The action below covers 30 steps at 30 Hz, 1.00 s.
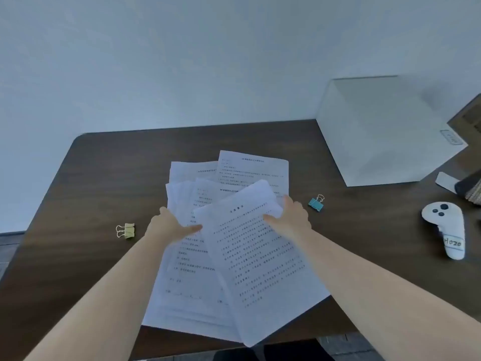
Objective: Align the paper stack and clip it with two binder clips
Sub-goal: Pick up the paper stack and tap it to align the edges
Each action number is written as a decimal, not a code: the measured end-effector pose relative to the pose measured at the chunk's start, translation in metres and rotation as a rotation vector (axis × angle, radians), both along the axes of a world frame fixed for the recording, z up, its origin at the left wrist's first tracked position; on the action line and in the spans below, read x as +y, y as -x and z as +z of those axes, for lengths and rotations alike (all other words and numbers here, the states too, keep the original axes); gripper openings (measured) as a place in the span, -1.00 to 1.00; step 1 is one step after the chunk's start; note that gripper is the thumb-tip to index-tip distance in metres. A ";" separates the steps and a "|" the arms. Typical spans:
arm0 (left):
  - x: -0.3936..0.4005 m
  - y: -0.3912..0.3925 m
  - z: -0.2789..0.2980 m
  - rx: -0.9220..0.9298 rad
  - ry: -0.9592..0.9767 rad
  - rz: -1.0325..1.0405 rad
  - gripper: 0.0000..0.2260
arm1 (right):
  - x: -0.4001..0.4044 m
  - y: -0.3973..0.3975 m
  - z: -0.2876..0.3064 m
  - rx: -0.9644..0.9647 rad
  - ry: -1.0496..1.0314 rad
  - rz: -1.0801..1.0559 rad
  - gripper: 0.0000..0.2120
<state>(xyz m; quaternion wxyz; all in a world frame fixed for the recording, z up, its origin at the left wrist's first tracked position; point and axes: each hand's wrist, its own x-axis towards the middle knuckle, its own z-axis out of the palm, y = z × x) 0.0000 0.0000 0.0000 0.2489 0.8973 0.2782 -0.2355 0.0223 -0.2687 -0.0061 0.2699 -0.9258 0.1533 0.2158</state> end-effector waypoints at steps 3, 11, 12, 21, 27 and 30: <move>-0.006 -0.002 0.003 0.007 0.012 0.074 -0.11 | 0.002 -0.007 0.003 0.021 0.022 -0.088 -0.23; -0.035 -0.020 -0.007 -0.115 0.262 0.230 -0.50 | 0.018 -0.029 -0.008 0.021 0.016 -0.144 -0.29; -0.035 -0.024 -0.009 -0.120 0.281 0.233 -0.52 | 0.018 -0.033 -0.011 0.001 -0.010 -0.141 -0.34; -0.020 -0.054 -0.034 -0.395 0.772 0.253 -0.72 | 0.009 -0.067 -0.042 -0.241 -0.172 -0.196 -0.79; -0.010 -0.048 -0.044 -0.544 0.928 0.143 -0.56 | 0.002 -0.067 -0.054 -0.466 -0.394 -0.220 -0.74; -0.013 -0.028 -0.046 -0.510 0.905 0.050 -0.52 | -0.001 -0.060 -0.055 -0.552 -0.493 -0.242 -0.74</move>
